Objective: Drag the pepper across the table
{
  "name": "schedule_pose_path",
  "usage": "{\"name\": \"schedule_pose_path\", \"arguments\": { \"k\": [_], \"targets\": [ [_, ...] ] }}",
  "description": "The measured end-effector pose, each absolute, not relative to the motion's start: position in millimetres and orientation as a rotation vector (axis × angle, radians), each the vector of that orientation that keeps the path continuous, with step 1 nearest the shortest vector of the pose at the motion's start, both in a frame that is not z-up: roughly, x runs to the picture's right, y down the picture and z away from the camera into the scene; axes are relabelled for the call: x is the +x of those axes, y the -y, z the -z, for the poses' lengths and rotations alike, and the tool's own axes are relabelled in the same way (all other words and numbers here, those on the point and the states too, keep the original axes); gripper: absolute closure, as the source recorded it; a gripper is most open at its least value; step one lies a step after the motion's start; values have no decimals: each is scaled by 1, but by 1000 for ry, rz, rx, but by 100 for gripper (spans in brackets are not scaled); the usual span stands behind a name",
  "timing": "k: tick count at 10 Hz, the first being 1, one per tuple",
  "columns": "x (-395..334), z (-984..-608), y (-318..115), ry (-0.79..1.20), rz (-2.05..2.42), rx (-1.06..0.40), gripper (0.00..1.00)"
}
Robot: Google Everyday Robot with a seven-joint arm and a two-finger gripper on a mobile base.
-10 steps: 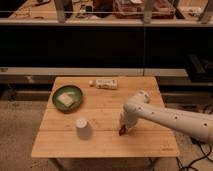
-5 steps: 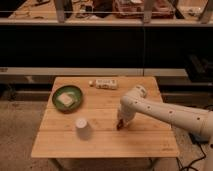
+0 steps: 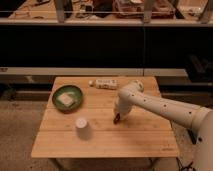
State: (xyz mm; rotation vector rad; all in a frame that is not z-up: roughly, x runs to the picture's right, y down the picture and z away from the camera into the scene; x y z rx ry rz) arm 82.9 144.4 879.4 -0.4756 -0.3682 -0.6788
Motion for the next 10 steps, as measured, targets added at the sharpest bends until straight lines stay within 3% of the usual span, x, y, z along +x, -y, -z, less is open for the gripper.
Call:
{"name": "schedule_pose_path", "arguments": {
  "k": [10],
  "targets": [
    [38,-920,-103,396,755,-407,100]
  ]
}}
